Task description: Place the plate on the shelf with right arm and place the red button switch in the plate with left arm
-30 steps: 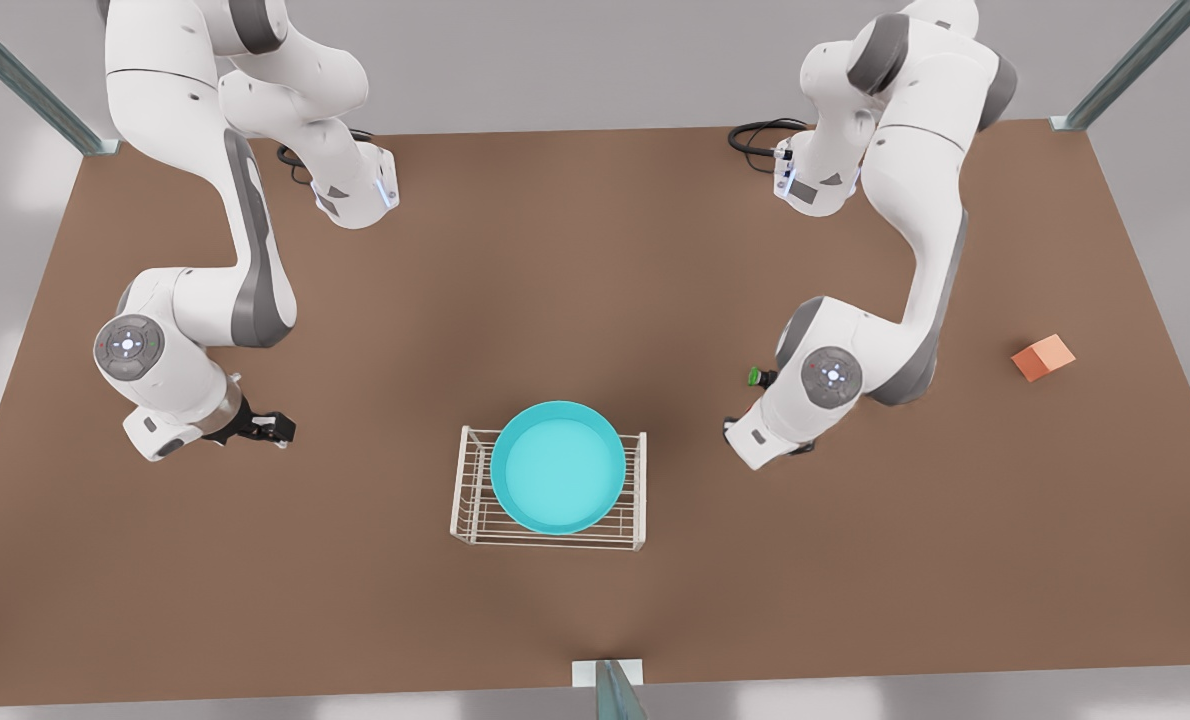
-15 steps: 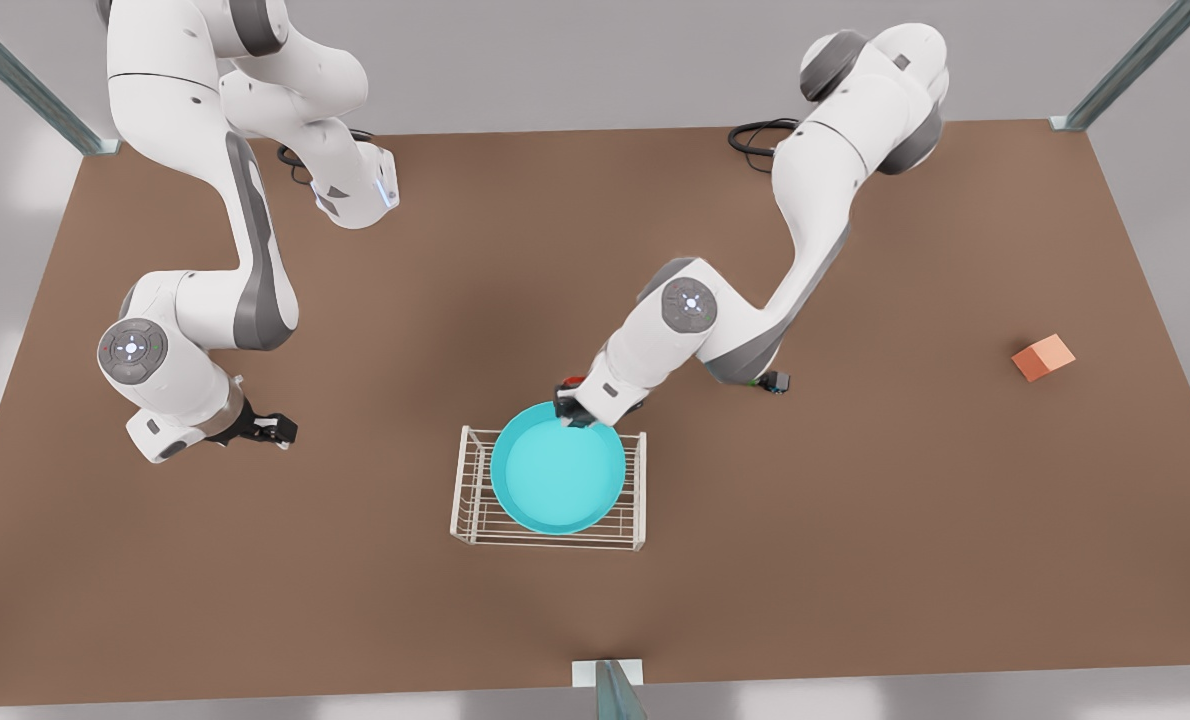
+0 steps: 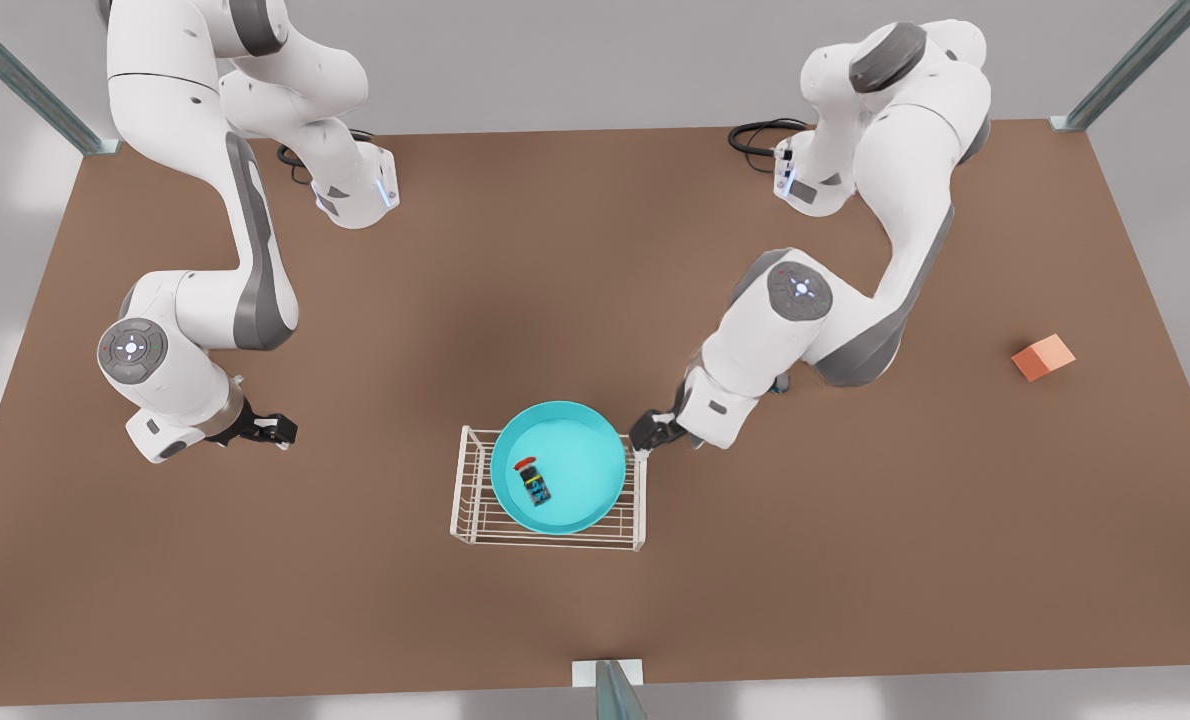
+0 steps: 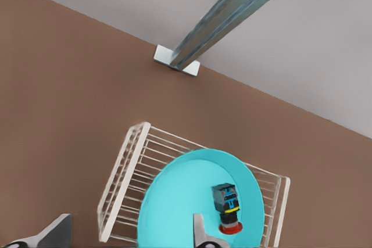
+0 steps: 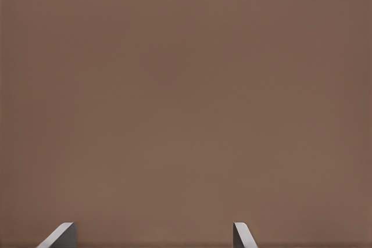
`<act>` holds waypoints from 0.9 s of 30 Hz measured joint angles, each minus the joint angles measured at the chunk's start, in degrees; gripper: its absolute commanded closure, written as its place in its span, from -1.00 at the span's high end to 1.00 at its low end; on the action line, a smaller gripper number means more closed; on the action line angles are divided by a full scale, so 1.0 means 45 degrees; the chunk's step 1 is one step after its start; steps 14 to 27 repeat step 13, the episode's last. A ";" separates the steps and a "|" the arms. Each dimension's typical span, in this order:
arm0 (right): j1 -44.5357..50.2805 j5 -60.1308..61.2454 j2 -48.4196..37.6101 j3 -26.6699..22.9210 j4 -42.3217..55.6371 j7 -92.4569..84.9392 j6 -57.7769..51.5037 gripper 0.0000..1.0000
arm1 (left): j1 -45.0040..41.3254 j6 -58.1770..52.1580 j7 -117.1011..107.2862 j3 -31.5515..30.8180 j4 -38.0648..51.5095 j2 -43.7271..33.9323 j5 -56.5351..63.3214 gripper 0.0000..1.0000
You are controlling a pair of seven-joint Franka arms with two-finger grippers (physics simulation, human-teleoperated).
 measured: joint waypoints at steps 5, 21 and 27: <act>0.0000 0.0003 0.0005 0.0000 0.0000 0.0007 0.0003 1.00 | -0.1023 -0.2690 0.2221 0.7007 -0.4895 -0.5153 -0.2834 1.00; -0.0018 0.0016 0.0001 0.0000 0.0019 0.0019 0.0005 1.00 | -0.1537 -0.3561 0.5936 0.8853 -0.5536 -0.6428 -0.5229 1.00; -0.0018 0.0016 0.0001 0.0000 0.0019 0.0019 0.0005 1.00 | -0.1537 -0.3561 0.5936 0.8853 -0.5536 -0.6428 -0.5229 1.00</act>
